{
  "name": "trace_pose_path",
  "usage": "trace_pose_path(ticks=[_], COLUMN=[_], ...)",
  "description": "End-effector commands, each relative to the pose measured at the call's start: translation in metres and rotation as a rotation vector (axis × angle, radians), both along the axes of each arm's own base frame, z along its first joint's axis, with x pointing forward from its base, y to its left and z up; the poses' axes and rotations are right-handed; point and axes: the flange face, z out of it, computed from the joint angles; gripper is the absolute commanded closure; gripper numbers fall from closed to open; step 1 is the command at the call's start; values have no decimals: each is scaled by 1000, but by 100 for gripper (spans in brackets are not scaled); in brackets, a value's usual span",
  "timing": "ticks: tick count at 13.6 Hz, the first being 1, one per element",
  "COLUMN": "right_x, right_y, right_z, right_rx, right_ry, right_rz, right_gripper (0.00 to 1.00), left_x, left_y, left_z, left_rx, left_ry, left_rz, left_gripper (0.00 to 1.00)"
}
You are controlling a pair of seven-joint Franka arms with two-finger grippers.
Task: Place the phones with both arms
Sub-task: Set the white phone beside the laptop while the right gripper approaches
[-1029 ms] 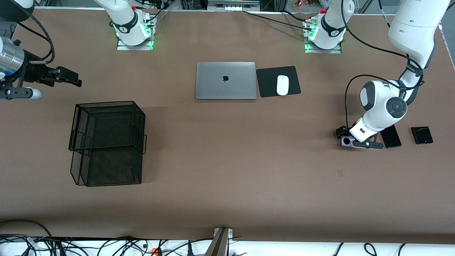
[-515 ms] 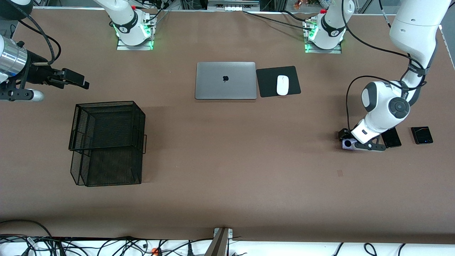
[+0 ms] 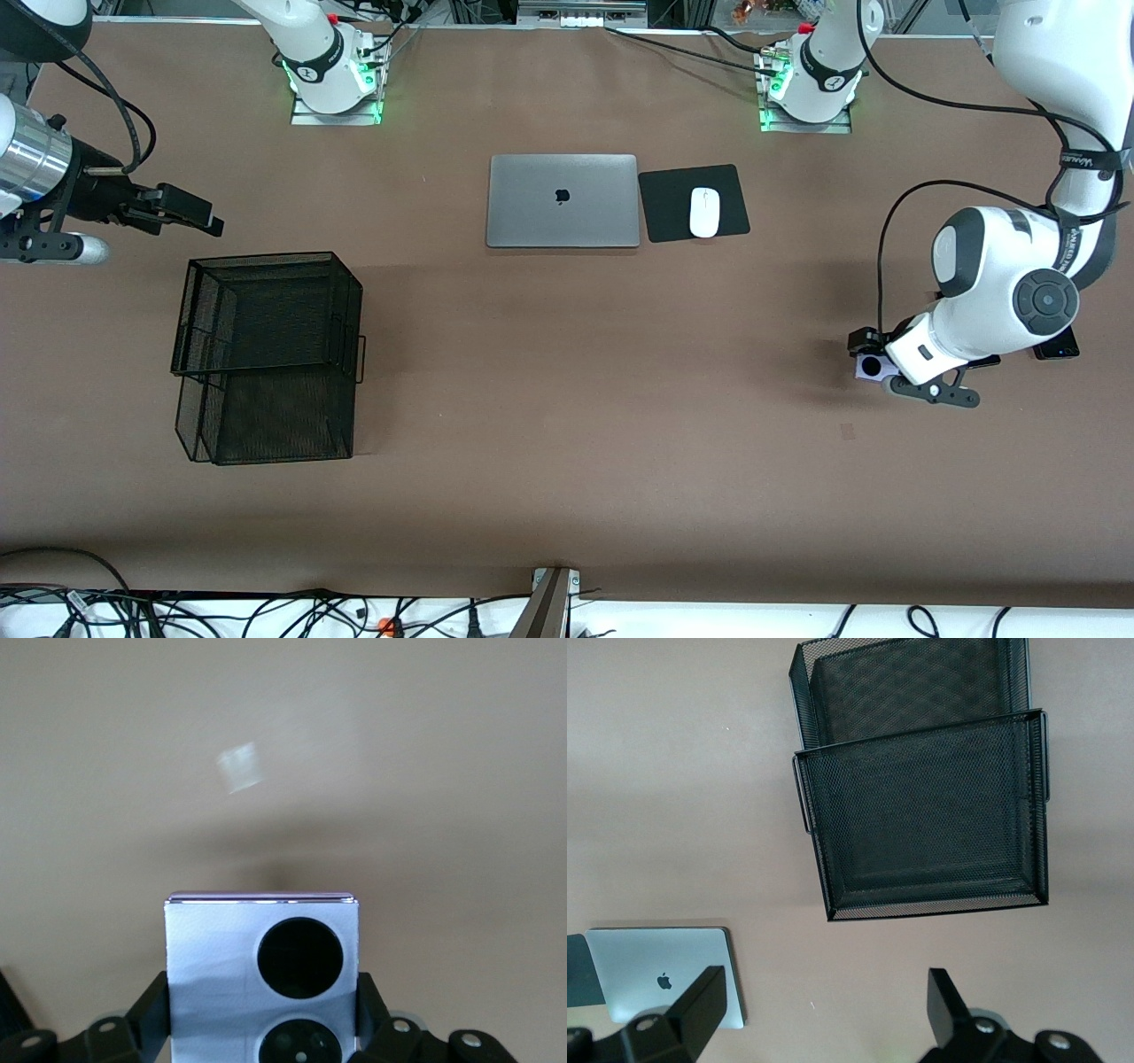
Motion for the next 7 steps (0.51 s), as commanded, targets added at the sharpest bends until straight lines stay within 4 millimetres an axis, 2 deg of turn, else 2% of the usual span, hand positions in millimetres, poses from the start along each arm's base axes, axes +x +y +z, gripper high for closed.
trace_pose_path(ticks=[1, 3, 4, 6, 7], right_x=[-1, -1, -1, 0, 0], right_y=[1, 1, 1, 0, 0], right_z=[0, 0, 0, -1, -2], right_rx=[9, 9, 9, 9, 8], right_ry=[-5, -5, -3, -3, -2], right_rz=[-18, -18, -18, -20, -20], right_gripper=[0, 0, 0, 0, 0], left_x=[26, 28, 23, 2, -11], left_y=[-73, -145, -176, -242, -285], left_z=[26, 26, 19, -7, -18], left_rx=[-52, -69, -68, -55, -46], left_ry=[-26, -41, -31, 9, 17], left_rz=[-103, -154, -123, -19, 11], left_gripper=[74, 74, 74, 74, 74])
